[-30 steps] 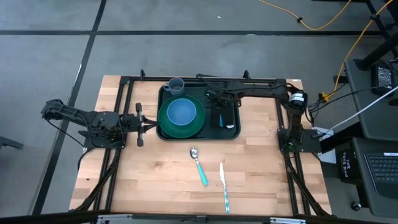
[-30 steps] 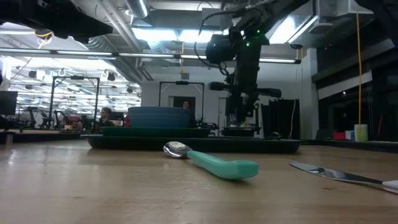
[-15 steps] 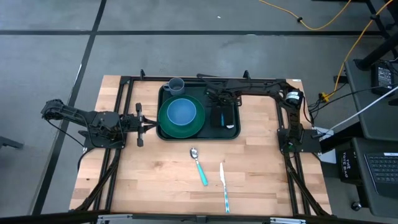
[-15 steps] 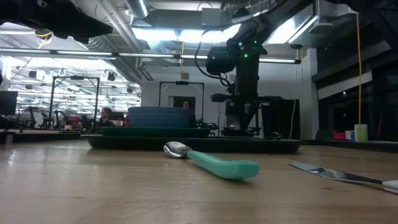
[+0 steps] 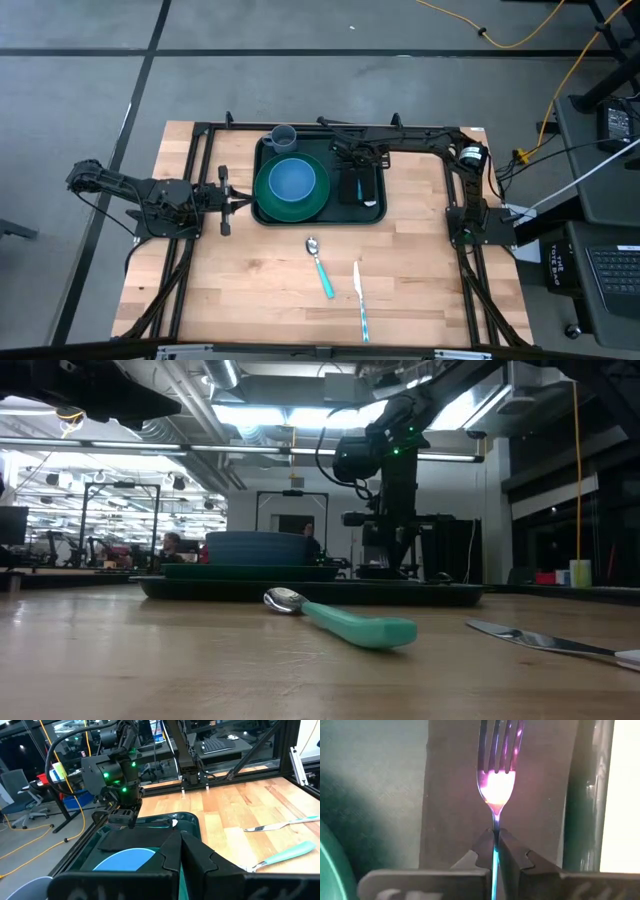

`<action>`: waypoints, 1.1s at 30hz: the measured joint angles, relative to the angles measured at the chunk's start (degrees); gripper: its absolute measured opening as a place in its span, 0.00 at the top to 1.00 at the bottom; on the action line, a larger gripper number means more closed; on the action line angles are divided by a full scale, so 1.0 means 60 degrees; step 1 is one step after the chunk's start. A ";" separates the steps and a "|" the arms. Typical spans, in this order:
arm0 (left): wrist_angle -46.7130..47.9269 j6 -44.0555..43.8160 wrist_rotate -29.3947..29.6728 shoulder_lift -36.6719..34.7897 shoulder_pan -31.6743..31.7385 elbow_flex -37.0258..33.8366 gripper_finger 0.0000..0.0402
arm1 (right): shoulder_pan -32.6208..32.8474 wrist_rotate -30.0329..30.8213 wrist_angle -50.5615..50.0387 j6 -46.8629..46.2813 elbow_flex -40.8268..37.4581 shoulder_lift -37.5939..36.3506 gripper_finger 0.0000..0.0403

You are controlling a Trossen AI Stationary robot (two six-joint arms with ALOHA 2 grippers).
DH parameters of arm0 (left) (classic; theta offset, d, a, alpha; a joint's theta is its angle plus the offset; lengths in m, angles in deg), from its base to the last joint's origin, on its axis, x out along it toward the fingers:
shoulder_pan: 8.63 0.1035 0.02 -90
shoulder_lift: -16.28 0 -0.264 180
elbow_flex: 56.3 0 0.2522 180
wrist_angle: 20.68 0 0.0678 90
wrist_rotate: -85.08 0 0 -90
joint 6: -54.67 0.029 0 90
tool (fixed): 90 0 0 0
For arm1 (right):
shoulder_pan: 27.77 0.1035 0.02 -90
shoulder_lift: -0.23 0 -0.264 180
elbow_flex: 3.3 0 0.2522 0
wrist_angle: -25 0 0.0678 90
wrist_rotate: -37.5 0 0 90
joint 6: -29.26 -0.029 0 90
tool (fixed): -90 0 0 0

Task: Set up tray
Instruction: Put the blue fork in the center of the black napkin

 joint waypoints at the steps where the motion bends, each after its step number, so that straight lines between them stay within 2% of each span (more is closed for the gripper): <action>1: -0.0001 0.0000 0.0001 -0.0001 -0.0001 0.0000 0.99 | 0.0002 0.0004 0.0002 -0.0001 0.0000 0.0000 0.96; 33: 0.0051 -0.0251 -0.0032 0.0000 0.0001 0.0000 0.99 | 0.0036 -0.0095 0.0523 -0.0249 -0.0339 0.0219 0.96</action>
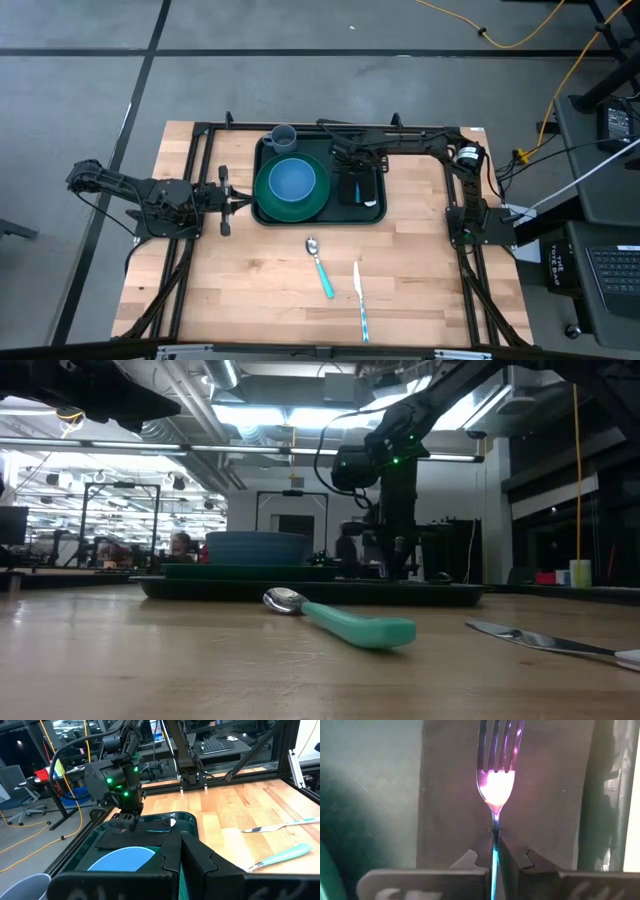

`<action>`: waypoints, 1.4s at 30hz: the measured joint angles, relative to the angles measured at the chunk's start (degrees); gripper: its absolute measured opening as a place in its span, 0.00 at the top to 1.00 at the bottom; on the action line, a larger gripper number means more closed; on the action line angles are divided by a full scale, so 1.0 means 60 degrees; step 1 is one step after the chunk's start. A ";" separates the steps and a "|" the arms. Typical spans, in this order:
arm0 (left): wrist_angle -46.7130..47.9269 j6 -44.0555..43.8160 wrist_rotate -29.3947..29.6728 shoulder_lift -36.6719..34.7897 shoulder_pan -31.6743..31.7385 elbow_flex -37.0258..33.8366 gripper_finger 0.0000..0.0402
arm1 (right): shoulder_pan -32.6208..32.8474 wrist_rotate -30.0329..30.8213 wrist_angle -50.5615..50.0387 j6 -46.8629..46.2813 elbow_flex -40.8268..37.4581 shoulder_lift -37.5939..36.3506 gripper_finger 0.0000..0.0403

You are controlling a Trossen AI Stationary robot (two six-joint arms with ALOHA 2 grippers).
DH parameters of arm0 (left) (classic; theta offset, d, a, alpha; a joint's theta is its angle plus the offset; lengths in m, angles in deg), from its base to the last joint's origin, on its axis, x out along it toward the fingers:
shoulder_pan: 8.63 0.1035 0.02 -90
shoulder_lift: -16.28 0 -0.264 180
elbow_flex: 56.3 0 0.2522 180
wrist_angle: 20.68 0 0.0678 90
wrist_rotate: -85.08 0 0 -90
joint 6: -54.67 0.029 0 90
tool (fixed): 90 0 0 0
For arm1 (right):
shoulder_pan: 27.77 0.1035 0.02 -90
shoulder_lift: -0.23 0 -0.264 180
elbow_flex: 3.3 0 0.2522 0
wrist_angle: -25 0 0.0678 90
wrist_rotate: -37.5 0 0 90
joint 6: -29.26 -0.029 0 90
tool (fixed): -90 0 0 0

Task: Set up tray
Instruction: Put the blue fork in the center of the black napkin

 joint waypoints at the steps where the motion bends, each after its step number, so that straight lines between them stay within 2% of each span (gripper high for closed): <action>1: 0.0000 -0.0004 -0.0003 0.0000 0.0000 0.0000 0.99 | -0.0003 0.0002 -0.0031 0.0000 0.0000 0.0011 0.96; 17: -0.0003 -0.0004 -0.0003 0.0000 -0.0003 0.0000 0.99 | -0.0004 0.0072 -0.0071 -0.0219 0.0004 0.0014 0.96; 25: 0.0083 -0.0206 -0.0007 0.0003 -0.0003 0.0000 0.99 | -0.0004 0.0080 -0.0071 -0.0211 0.0004 0.0014 0.91; 36: 0.0131 -0.0219 -0.0007 0.0001 -0.0001 0.0000 0.99 | -0.0011 0.0090 -0.0071 -0.0207 0.0007 0.0014 0.92; 42: 0.0131 -0.0219 -0.0007 0.0003 -0.0003 0.0000 0.99 | -0.0011 0.0109 -0.0082 0.0313 0.0018 0.0011 0.92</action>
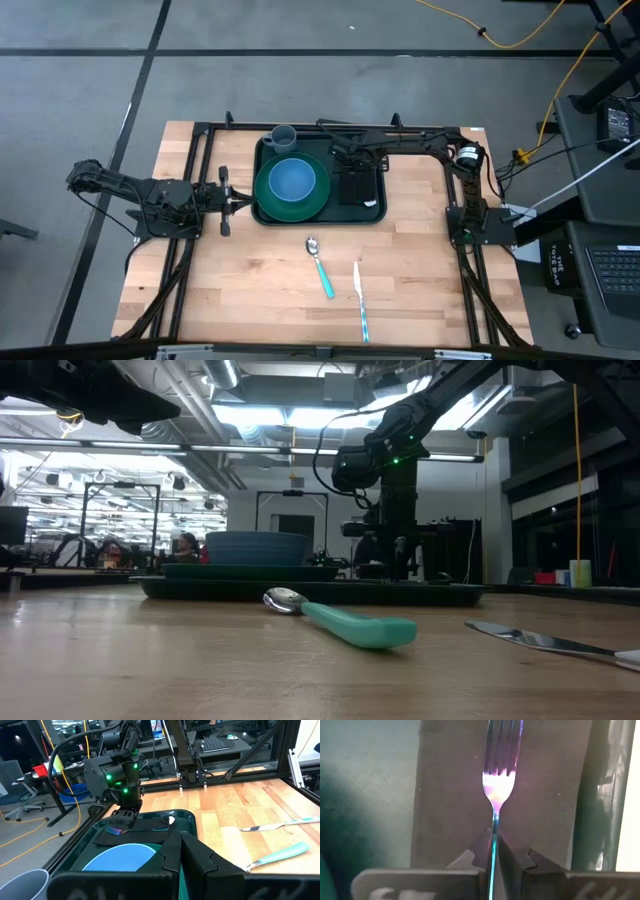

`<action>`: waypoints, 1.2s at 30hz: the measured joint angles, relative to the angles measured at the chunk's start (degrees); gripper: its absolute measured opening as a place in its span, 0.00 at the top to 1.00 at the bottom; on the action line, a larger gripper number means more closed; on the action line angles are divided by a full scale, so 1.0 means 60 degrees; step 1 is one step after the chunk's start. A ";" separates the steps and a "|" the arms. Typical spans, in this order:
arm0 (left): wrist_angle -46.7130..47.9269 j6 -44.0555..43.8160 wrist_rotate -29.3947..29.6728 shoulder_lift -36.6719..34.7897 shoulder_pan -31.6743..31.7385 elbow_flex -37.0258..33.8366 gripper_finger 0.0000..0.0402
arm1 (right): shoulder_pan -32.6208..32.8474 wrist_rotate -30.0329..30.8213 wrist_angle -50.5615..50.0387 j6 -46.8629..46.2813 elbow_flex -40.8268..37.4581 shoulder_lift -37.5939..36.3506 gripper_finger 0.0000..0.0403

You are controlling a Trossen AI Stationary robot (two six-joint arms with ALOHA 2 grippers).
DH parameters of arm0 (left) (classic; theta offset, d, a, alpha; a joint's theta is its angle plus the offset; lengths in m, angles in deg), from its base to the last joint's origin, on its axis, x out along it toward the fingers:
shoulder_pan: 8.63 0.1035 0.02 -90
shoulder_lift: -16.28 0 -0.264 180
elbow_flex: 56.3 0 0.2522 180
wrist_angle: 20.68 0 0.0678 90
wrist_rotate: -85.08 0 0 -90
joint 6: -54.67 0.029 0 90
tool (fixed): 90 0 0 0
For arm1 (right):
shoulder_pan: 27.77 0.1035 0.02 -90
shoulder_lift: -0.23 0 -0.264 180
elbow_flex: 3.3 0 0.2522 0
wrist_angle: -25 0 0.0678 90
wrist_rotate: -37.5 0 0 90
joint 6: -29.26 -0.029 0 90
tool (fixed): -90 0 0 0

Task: Set up tray
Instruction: Put the blue fork in the center of the black napkin, then put the light blue spoon to the left of the blue fork on the black napkin

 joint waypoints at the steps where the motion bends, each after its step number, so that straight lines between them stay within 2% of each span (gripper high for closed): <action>1: 0.0000 0.0000 0.0000 -0.0003 0.0003 0.0000 0.99 | 0.0000 0.0000 -0.0034 0.0080 0.0026 -0.0007 0.92; 6: -0.0017 0.0159 0.0004 -0.0003 0.0000 0.0000 0.99 | 0.0000 0.0029 -0.0764 0.0870 0.0762 -0.0029 0.92; 11: -0.0069 0.0407 0.0004 -0.0003 0.0000 0.0000 0.99 | 0.0425 0.1037 -0.2159 0.1750 0.2217 -0.0040 0.92; 14: -0.0073 0.0402 -0.0052 -0.0003 0.0001 0.0000 0.99 | 0.1141 0.1546 -0.2902 0.2196 0.3124 -0.0047 0.96; 17: -0.0073 0.0404 -0.0645 -0.0046 0.0001 0.0000 0.99 | 0.2194 0.2270 -0.3368 0.2421 0.3931 -0.0053 0.99; 20: -0.0073 0.0415 -0.1138 -0.0145 0.0000 0.0000 0.99 | 0.3433 0.3233 -0.3507 0.2289 0.4396 -0.0058 0.97; 23: -0.0051 0.0404 -0.1427 -0.0312 0.0000 0.0000 0.99 | 0.4554 0.3900 -0.3441 0.1951 0.4466 -0.0058 0.97; 27: 0.0241 0.0189 -0.1707 -0.0545 0.0000 0.0000 0.99 | 0.5671 0.4056 -0.3104 0.1457 0.4084 -0.0058 0.99; 36: 0.0368 0.0000 -0.2033 -0.0877 0.0000 0.0000 0.99 | 0.7514 0.4043 -0.0006 0.1826 0.2595 -0.0051 0.98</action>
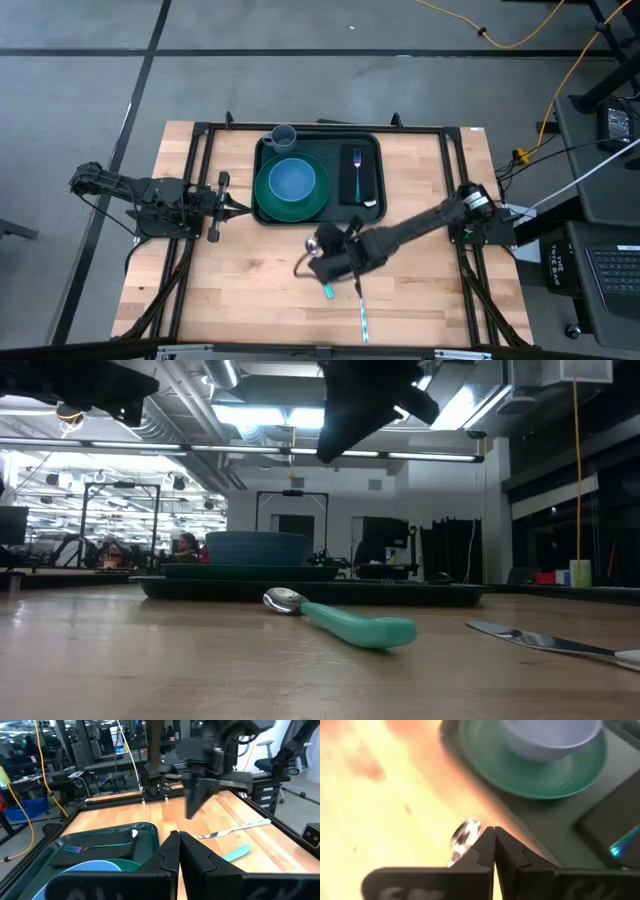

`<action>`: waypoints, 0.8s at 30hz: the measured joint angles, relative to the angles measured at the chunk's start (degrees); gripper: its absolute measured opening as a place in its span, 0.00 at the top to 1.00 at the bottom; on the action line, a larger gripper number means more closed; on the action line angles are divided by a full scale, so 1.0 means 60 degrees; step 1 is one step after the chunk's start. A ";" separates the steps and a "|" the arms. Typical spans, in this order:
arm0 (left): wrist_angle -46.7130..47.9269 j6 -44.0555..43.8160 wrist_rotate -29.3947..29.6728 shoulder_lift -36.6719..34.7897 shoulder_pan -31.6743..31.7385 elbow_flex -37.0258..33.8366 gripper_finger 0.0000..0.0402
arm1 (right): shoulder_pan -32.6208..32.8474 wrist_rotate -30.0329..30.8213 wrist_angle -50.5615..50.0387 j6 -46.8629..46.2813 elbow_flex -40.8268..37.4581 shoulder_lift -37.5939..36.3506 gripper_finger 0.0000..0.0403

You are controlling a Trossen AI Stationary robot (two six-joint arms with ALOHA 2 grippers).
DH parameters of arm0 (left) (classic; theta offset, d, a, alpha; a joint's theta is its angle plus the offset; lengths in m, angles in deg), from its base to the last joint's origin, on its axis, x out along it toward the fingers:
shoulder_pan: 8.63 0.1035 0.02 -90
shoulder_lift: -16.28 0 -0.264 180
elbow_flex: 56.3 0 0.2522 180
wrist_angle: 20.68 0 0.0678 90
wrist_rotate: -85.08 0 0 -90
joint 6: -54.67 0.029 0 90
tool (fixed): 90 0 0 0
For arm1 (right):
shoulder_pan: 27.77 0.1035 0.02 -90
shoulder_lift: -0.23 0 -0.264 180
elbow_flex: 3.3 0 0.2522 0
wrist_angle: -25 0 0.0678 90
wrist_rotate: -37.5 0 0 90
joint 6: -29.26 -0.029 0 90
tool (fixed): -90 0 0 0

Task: Set up tray
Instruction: Put the light blue spoon to the left of the blue fork on the black napkin

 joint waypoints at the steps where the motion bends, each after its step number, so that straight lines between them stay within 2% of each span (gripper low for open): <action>1: 0.0000 0.0000 0.0000 0.0001 0.0000 0.0000 0.99 | 0.0158 -0.0003 0.0116 0.0120 -0.0064 0.0000 0.98; 5: 0.0000 0.0000 0.0000 0.0003 0.0000 0.0000 0.99 | 0.0564 -0.0089 0.0244 0.0555 -0.0157 -0.0004 0.98; 10: 0.0000 0.0000 0.0000 0.0003 0.0000 0.0000 0.99 | 0.0675 -0.0248 0.0706 0.0531 -0.0157 -0.0004 0.93; 14: -0.0004 0.0000 0.0027 0.0003 0.0000 0.0000 0.99 | 0.0514 -0.1728 0.1223 0.0265 -0.0157 -0.0004 0.93; 18: -0.0019 0.0035 0.0119 0.0003 0.0000 0.0000 0.99 | 0.0199 -0.3255 0.1496 -0.0516 -0.0157 -0.0004 0.98; 24: -0.0106 0.0477 0.0138 0.0006 0.0000 0.0000 0.99 | 0.0196 -0.3589 0.1332 -0.0634 -0.0157 -0.0004 0.99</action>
